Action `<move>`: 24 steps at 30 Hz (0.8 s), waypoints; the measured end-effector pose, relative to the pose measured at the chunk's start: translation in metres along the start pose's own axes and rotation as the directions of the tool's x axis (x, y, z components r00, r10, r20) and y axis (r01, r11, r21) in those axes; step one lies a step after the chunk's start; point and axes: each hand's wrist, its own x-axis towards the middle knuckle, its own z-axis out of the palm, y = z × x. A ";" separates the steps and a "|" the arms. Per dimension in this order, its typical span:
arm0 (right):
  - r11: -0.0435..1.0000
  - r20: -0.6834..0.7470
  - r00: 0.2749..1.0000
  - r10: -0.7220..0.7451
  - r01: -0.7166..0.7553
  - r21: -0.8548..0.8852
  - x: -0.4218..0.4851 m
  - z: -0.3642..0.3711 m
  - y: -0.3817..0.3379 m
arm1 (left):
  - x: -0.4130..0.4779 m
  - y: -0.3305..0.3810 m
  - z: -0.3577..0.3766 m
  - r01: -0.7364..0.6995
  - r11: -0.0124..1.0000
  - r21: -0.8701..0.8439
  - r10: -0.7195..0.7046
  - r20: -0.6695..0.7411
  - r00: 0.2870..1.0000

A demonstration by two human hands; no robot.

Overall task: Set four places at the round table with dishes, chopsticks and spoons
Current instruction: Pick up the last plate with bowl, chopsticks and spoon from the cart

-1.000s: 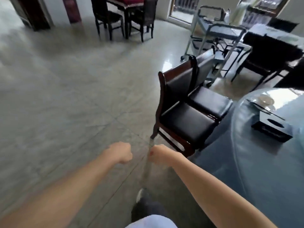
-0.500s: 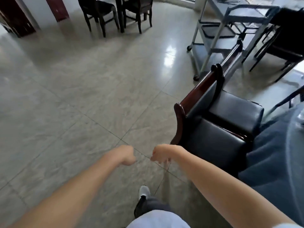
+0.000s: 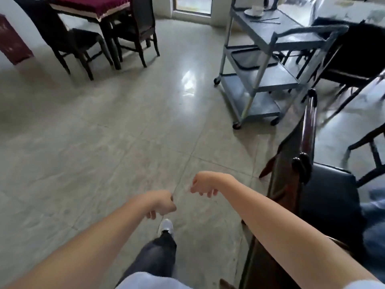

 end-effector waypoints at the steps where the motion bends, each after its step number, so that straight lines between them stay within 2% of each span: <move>1: 0.998 -0.047 0.998 0.029 -0.027 0.051 0.017 -0.029 0.003 | 0.023 0.004 -0.039 -0.018 0.995 0.093 0.019 -0.007 1.000; 3: 0.988 -0.136 0.988 0.076 -0.056 0.147 0.043 -0.083 0.014 | 0.062 0.023 -0.120 -0.085 0.951 0.297 0.116 -0.090 0.989; 5: 0.969 -0.156 0.977 0.146 -0.110 0.222 0.059 -0.134 0.030 | 0.095 0.051 -0.195 -0.165 0.894 0.416 0.247 -0.153 0.957; 9: 0.892 0.003 0.959 0.284 -0.265 0.365 0.080 -0.232 0.072 | 0.149 0.120 -0.310 -0.298 0.797 0.525 0.406 -0.102 0.908; 12: 0.858 -0.027 0.938 0.346 -0.304 0.414 0.117 -0.316 0.102 | 0.199 0.157 -0.389 -0.352 0.759 0.548 0.460 -0.069 0.885; 15: 0.859 -0.072 0.927 0.369 -0.310 0.407 0.179 -0.403 0.126 | 0.267 0.178 -0.466 -0.355 0.752 0.556 0.440 -0.023 0.898; 17: 0.882 -0.111 0.921 0.373 -0.315 0.351 0.226 -0.465 0.138 | 0.316 0.191 -0.524 -0.346 0.783 0.517 0.451 -0.089 0.888; 20: 0.913 -0.237 0.892 0.386 -0.332 0.236 0.284 -0.568 0.155 | 0.379 0.213 -0.620 -0.371 0.829 0.418 0.503 -0.267 0.822; 24: 0.937 -0.374 0.863 0.341 -0.280 0.209 0.333 -0.711 0.171 | 0.442 0.243 -0.752 -0.378 0.846 0.376 0.508 -0.353 0.786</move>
